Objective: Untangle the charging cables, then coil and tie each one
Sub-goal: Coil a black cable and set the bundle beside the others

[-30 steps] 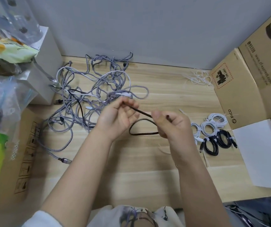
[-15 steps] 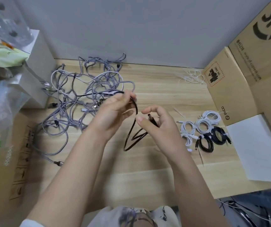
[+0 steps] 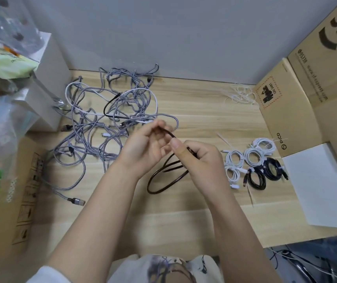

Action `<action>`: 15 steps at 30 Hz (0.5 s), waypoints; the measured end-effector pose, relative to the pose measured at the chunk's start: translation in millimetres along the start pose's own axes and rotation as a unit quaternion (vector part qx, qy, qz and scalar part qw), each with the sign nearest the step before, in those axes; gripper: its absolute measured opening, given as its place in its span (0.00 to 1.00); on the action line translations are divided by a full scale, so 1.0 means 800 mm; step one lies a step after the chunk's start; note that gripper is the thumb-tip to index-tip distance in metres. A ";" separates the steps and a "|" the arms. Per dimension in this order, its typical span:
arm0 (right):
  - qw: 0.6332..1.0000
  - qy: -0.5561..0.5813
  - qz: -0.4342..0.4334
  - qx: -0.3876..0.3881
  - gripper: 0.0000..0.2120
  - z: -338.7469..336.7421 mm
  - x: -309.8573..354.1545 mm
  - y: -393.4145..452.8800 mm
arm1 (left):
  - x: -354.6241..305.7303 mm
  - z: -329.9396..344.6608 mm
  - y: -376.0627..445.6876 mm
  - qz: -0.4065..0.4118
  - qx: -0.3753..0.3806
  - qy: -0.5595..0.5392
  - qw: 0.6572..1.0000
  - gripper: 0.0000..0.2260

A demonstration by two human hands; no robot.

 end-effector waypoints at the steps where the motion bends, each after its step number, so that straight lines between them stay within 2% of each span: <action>1: 0.999 0.041 -0.013 0.013 0.23 -0.003 0.011 -0.004 | -0.005 -0.013 0.009 -0.006 -0.033 -0.050 0.998 0.09; 4: 0.981 0.170 -0.068 0.065 0.21 -0.016 0.058 -0.020 | -0.030 -0.064 0.029 0.016 -0.130 -0.154 0.979 0.13; 6: 0.980 0.162 -0.094 0.064 0.20 -0.023 0.075 -0.023 | -0.041 -0.087 0.035 0.041 -0.156 -0.156 0.975 0.15; 9: 0.993 0.111 -0.044 0.010 0.23 -0.023 0.050 -0.010 | -0.044 -0.078 0.034 0.065 -0.116 -0.138 0.981 0.15; 12: 0.998 0.047 0.019 -0.027 0.20 -0.009 0.001 0.006 | -0.037 -0.048 0.019 0.057 -0.076 -0.117 0.989 0.12; 15: 0.995 0.047 0.072 -0.049 0.16 0.006 -0.035 0.015 | -0.022 -0.022 0.003 0.035 -0.055 -0.071 0.995 0.12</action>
Point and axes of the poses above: each hand's wrist, its own y-axis towards the middle knuckle, its own z-axis out of the palm, x = y × z, the point moved 5 cm from there along y, towards the middle knuckle, and after that the axes turned 9 degrees about -z, right-handed, at the moved point
